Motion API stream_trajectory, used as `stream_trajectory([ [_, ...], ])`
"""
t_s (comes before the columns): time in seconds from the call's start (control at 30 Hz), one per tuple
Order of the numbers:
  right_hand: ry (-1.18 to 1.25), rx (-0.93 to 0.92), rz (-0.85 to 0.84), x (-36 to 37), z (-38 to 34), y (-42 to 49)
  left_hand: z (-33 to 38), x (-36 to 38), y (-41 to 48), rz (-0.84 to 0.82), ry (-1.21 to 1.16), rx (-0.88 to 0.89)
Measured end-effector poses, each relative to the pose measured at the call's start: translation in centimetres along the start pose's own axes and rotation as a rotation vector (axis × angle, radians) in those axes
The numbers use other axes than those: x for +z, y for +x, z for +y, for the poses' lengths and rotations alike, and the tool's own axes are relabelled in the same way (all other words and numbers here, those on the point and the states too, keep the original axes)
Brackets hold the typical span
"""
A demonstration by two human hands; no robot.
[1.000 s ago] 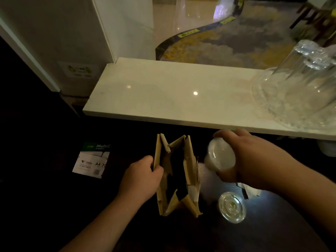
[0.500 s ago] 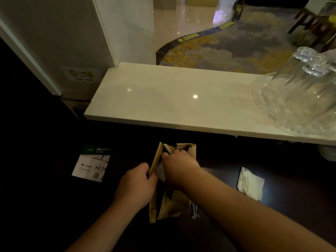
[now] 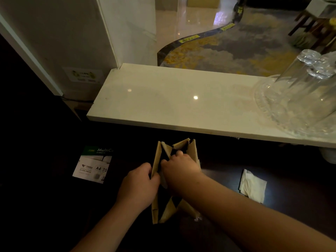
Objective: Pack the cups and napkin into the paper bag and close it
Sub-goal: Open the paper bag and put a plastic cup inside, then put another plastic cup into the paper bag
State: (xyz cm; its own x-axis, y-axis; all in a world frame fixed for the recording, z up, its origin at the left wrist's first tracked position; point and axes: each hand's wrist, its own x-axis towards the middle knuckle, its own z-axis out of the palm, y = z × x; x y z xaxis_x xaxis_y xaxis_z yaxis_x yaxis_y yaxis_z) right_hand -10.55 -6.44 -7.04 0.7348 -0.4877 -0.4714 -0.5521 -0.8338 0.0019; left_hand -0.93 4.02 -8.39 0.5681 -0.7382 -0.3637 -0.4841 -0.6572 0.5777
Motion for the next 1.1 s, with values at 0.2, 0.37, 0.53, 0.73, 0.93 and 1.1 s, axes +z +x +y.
stream_trajectory([
  [0.2,0.22,0.103,-0.135,3.6,0.8,4.6,0.6,0.3,-0.2,-0.01,0.013,0.003],
  [0.37,0.104,0.049,-0.178,5.4,0.3,6.2,1.3,0.6,-0.6,-0.012,0.021,-0.011],
  [0.53,0.098,0.047,-0.17,2.6,0.4,3.7,1.3,0.0,-0.9,-0.039,0.022,-0.006],
  [0.73,0.382,0.098,0.517,0.1,5.9,-7.2,1.0,-0.3,-1.8,-0.031,0.046,0.029],
  [0.93,0.357,0.481,-0.113,12.2,11.7,-12.5,1.1,0.6,-2.2,-0.007,0.086,0.036],
  [1.1,0.414,0.464,-0.124,16.2,11.0,-12.9,1.2,0.8,-2.5,0.005,0.077,0.05],
])
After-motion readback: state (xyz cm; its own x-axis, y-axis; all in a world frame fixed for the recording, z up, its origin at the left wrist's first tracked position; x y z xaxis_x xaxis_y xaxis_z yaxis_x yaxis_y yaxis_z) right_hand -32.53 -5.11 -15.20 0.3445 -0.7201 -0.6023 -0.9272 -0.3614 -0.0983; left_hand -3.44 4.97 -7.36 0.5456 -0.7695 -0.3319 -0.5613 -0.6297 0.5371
